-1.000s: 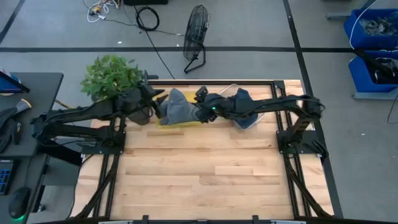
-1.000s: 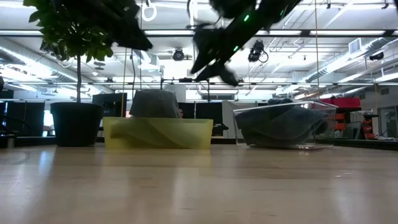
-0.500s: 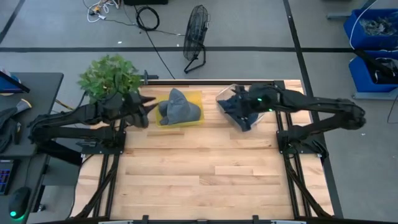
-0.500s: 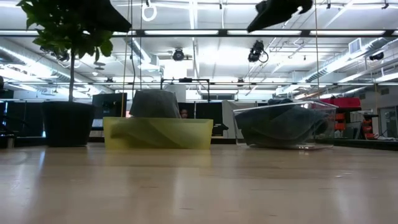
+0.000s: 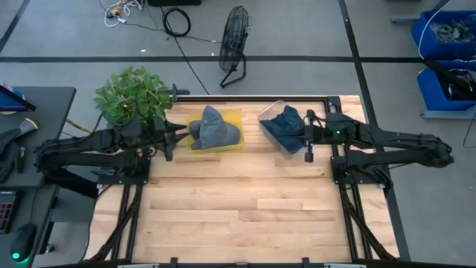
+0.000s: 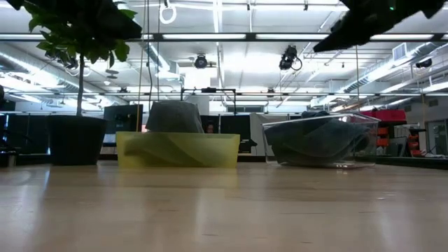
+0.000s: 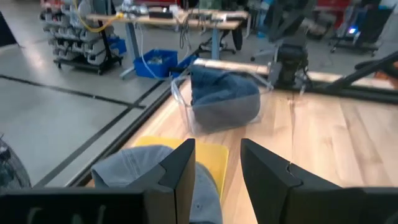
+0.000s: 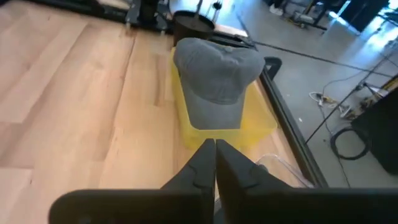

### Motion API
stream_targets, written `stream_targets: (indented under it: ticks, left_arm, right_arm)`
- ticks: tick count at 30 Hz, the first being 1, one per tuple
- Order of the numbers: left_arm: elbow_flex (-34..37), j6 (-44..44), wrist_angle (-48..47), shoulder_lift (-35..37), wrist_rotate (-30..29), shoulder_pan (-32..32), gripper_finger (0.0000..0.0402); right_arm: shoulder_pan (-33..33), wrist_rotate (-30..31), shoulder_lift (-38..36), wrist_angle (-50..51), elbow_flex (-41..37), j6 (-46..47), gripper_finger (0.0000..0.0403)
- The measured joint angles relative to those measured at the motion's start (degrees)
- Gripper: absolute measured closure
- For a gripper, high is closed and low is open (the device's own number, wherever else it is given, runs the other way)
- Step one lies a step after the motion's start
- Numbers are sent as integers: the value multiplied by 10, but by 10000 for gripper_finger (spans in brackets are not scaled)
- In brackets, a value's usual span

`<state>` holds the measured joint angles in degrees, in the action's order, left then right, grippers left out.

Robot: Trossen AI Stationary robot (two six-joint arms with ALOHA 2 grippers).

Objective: Pick & Place hat
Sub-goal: Return to Home Position

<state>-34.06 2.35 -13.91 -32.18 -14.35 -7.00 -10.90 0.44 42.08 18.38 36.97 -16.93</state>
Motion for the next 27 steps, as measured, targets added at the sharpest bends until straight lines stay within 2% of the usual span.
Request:
stream_targets:
  ticks: [7,11,18,24,27]
  left_arm:
    - [27,-26,-9,49,0,16,271]
    - [94,-30,28,90,0,18,271]
    - [224,-61,158,166,3,18,271]
    - [303,-94,249,205,92,18,271]
    - [319,-90,249,212,95,18,271]
  right_arm:
    - [0,1,-94,-54,-81,5,399]
    - [0,1,-150,-53,-105,3,394]
    - [0,1,-248,-54,-145,30,387]
    - [0,1,-308,-57,-181,68,393]
    - [0,1,-326,-59,-205,87,395]
